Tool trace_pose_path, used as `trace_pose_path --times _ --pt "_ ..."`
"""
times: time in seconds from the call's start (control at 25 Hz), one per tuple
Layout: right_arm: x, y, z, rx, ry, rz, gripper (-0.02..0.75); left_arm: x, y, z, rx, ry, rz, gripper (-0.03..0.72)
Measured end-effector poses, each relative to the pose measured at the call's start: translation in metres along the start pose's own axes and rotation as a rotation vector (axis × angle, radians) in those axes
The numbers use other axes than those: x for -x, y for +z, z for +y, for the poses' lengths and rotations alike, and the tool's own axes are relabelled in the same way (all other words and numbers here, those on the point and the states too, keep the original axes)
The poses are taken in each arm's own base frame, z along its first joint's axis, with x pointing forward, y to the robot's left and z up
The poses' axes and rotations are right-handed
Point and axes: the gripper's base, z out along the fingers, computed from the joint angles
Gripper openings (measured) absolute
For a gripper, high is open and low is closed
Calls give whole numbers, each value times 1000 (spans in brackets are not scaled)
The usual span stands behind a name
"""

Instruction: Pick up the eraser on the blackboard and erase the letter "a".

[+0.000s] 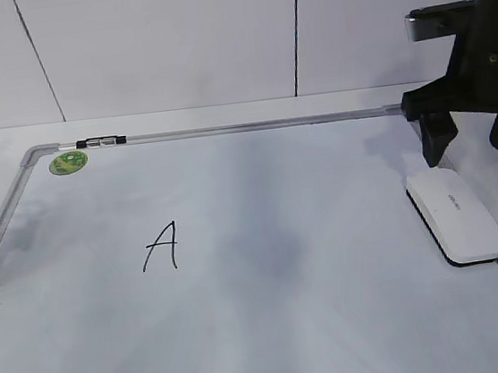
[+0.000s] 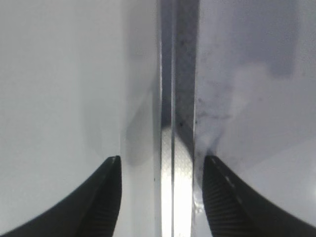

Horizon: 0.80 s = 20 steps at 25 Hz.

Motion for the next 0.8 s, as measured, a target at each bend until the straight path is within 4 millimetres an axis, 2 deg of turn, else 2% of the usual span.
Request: trace_pose_path --times 0.12,0.32,0.8 --pt "0 -1 0 0 0 -2 620 -7 -6 0 1 8 20 427" --pt "-3 -12 -2 4 4 -31 616 -11 -37 -2 4 17 -67 466" --pt "-20 -67 -11 26 21 -198 600 -28 -110 -6 8 32 -316 484"
